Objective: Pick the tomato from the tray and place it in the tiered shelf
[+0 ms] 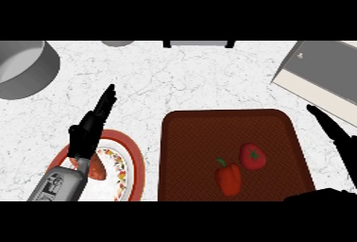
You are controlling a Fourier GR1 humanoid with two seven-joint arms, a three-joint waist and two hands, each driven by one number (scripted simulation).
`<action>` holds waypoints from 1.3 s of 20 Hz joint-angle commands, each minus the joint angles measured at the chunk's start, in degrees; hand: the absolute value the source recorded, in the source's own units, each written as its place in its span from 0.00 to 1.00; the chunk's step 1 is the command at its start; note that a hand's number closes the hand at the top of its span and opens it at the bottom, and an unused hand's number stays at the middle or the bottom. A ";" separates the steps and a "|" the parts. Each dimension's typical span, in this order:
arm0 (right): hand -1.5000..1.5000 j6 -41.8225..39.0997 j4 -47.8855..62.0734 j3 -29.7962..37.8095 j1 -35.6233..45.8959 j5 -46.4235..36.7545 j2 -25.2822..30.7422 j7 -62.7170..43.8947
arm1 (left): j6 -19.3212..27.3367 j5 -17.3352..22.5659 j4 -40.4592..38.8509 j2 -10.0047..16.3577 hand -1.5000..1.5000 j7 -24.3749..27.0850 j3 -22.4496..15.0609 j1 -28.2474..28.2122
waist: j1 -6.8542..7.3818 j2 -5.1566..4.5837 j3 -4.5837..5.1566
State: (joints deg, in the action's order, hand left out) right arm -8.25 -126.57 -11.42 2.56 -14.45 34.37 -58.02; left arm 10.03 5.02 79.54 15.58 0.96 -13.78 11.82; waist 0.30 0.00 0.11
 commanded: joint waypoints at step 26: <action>0.00 -6.03 1.48 -10.01 3.06 -21.46 -18.47 -10.70 | -4.88 -6.00 1.03 -3.56 0.50 -1.09 5.91 -0.17 | -0.54 0.05 -0.08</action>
State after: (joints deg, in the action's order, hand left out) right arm -10.63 -122.10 -20.63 5.70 -34.37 17.56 -60.64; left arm 5.40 0.05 82.01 12.23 0.11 -8.90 9.28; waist 0.01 0.03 0.01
